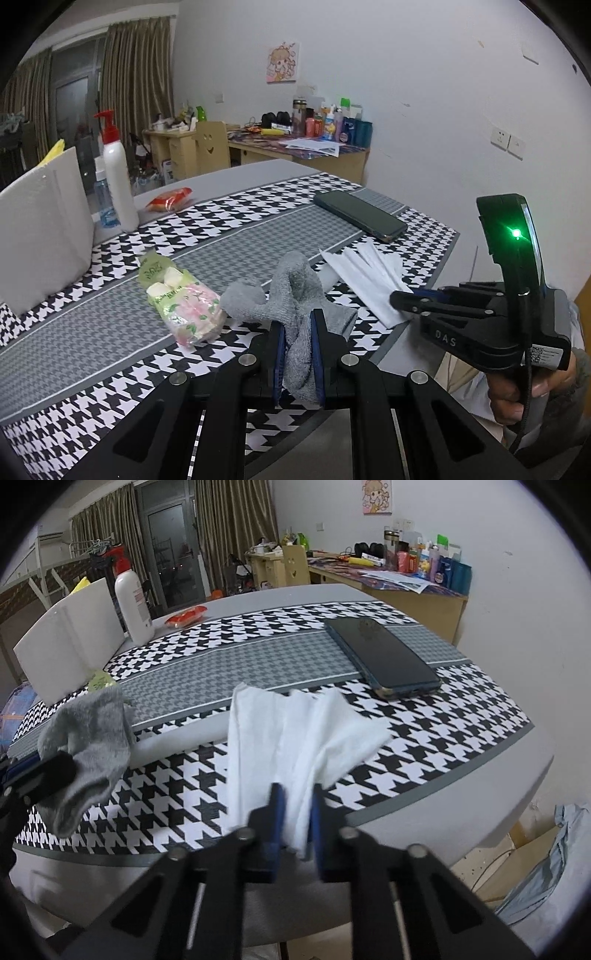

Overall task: Organize soft objects
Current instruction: 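Lift the grey sock with the left gripper while the right gripper carries the tissues toward the foam box, then carry the sock and tissues over the white foam box with both grippers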

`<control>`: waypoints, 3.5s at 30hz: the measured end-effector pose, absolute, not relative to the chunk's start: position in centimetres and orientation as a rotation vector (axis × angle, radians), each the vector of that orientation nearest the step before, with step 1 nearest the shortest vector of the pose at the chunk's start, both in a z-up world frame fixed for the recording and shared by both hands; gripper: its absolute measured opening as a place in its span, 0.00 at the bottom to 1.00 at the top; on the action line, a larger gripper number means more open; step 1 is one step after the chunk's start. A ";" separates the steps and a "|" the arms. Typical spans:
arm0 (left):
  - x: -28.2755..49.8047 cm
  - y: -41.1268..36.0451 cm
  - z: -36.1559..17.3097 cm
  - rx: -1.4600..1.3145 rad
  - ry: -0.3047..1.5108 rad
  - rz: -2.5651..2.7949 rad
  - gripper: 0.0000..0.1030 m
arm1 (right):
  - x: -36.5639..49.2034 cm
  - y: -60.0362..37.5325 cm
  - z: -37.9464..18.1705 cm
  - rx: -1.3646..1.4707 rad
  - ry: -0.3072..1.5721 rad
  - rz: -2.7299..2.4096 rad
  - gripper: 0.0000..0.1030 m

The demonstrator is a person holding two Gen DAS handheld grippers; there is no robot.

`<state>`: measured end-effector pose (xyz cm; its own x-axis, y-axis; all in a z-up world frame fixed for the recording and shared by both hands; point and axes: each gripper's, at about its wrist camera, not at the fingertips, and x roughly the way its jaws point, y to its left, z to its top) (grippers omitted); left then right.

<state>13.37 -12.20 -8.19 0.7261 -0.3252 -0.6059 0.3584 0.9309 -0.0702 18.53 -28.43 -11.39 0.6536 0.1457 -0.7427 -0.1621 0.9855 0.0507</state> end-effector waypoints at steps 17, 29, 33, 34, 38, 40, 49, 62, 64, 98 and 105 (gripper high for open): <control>12.4 -10.5 -5.0 0.026 0.588 -0.381 0.14 | 16.3 -28.1 -6.8 0.023 0.712 0.224 0.10; 12.7 -8.7 -3.4 0.005 0.574 -0.346 0.14 | 15.7 -26.5 -4.5 0.012 0.653 0.287 0.10; 12.5 -8.1 -2.7 0.000 0.558 -0.333 0.14 | 16.0 -25.6 -3.9 0.003 0.634 0.313 0.10; 12.5 -8.0 -2.5 -0.003 0.555 -0.331 0.14 | 16.0 -25.5 -3.8 0.003 0.632 0.318 0.10; 12.6 -7.5 -1.8 -0.004 0.540 -0.313 0.14 | 16.2 -25.0 -3.3 0.005 0.623 0.335 0.10; 12.5 -7.4 -1.6 -0.005 0.537 -0.304 0.14 | 16.1 -24.7 -3.0 0.001 0.613 0.346 0.10; 12.6 -5.9 -0.1 0.007 0.506 -0.238 0.14 | 16.1 -23.4 -2.0 -0.010 0.582 0.394 0.10; 12.9 -2.7 1.6 0.003 0.464 -0.159 0.14 | 16.4 -20.6 -0.4 -0.037 0.535 0.464 0.10; 13.0 -2.2 1.9 0.004 0.454 -0.144 0.14 | 16.5 -20.1 0.0 -0.041 0.524 0.479 0.10; 14.8 5.1 7.1 -0.002 0.340 0.044 0.14 | 19.0 -11.8 5.7 -0.070 0.450 0.636 0.10; 15.6 6.2 8.0 -0.009 0.318 0.079 0.14 | 19.8 -10.0 6.7 -0.089 0.440 0.651 0.10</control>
